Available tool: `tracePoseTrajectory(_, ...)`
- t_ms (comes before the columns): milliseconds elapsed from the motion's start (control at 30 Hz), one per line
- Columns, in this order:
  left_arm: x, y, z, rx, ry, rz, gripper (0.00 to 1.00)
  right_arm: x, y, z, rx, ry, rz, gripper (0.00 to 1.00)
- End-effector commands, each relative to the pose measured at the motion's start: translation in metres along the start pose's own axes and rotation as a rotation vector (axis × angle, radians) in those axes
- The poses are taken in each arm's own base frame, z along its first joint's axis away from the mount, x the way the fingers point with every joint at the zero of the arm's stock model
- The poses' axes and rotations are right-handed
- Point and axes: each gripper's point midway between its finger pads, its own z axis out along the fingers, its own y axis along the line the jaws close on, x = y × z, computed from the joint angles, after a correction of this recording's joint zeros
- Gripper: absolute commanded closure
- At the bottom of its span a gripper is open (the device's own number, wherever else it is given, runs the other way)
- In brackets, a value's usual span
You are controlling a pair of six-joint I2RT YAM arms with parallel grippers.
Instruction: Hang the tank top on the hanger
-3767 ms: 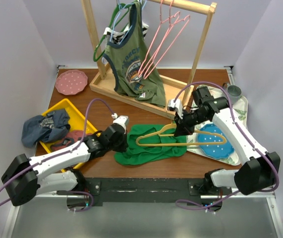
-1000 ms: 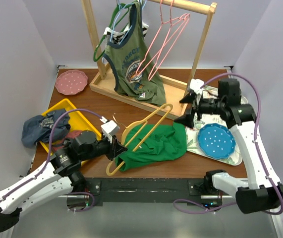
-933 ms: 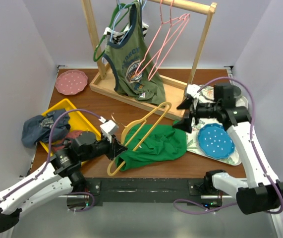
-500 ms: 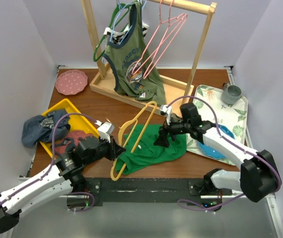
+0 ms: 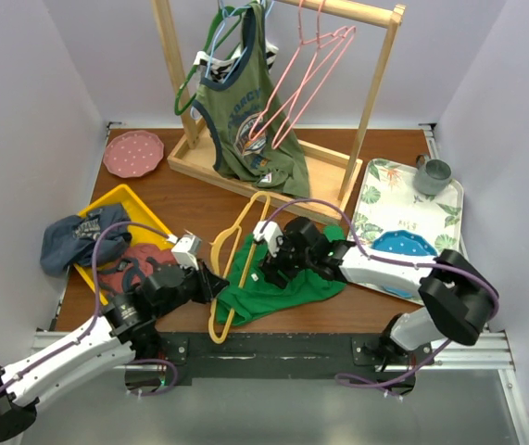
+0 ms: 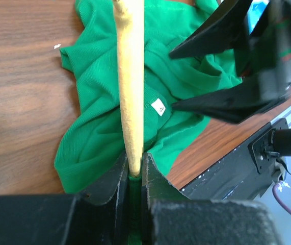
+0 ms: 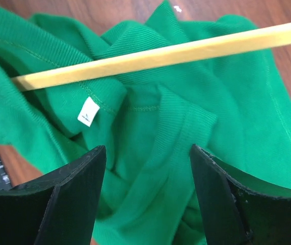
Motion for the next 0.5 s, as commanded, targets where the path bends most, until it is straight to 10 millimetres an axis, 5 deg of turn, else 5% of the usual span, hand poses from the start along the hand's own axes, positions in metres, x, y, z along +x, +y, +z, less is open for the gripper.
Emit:
tracePoseTrajectory(0, -0.016, -0.006, 0.000, 0.017, -0.075, -0.031, 1.00, -0.027, -0.028, 0.005, 0.189, -0.029, -0.107, 0.31)
tracePoseTrajectory(367, -0.025, -0.010, -0.012, 0.030, -0.102, -0.019, 1.00, -0.031, -0.068, -0.013, 0.420, -0.006, -0.142, 0.64)
tracePoseTrajectory(467, -0.025, -0.010, -0.013, 0.030, -0.100, -0.017, 1.00, -0.032, -0.067, -0.019, 0.403, -0.011, -0.128, 0.93)
